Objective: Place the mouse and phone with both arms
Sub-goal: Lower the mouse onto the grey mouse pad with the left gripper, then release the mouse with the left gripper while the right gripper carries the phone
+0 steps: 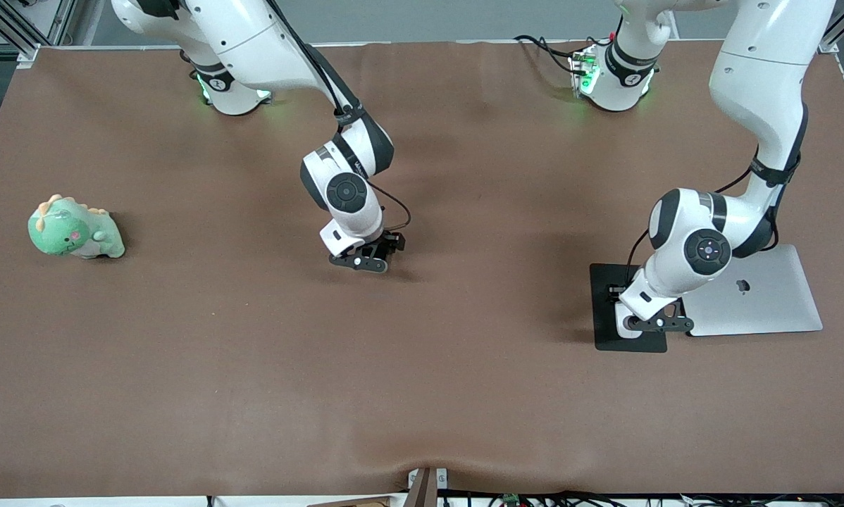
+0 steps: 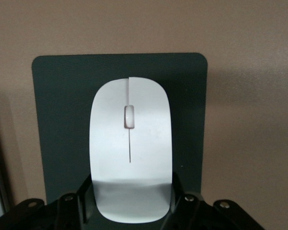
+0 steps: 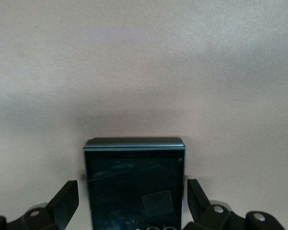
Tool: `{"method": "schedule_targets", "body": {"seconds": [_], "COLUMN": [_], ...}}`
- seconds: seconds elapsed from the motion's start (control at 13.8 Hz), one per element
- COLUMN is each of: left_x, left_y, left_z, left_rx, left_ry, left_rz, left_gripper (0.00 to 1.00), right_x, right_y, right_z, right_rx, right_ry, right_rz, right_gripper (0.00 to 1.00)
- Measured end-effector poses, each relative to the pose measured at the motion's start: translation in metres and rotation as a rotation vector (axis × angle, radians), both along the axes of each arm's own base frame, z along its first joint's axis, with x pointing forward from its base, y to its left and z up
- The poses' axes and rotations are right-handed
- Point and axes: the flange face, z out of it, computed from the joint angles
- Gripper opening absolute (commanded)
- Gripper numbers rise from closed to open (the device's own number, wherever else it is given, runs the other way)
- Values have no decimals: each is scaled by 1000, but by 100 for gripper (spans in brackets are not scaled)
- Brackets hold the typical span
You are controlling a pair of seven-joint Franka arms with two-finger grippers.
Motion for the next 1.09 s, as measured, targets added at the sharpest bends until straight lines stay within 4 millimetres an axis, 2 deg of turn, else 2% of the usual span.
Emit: {"method": "schedule_targets", "body": {"seconds": [0.07,0.14,0.22,0.51,0.58,0.72,0.8,0.94,1.09], "left_x": [0,-1,-1,2,4,5,6,8,12], "left_y": [0,-1,-1,-2,-2,-2,-1,0,0], "left_z": [-3,-6,-9,-13,-15,-22,-25,-27,-23], "left_rx": [0,-1,-3,-10,-13,-17,-17,-18,-19], "left_ry": [4,7,5,-13,-19,-25,-24,-28,-36], "left_rz": [0,-1,-2,-2,-2,-1,1,3,4], "left_gripper": [0,0,0,0,0,0,12,100,100], "right_x": [-1,-1,-1,4,8,22,30,47,55], "right_y": [-1,-1,-1,-4,-9,-28,-43,-90,-152], "right_z": [-2,-2,-2,4,7,27,41,64,73], "right_rx": [-1,-1,-1,-9,-22,-39,-46,-39,-23], "right_ry": [0,0,0,5,22,54,72,96,114], "right_rz": [0,-1,-4,-31,-42,-78,-100,-104,-82], "right_gripper": [73,35,2,0,0,0,0,0,0]}}
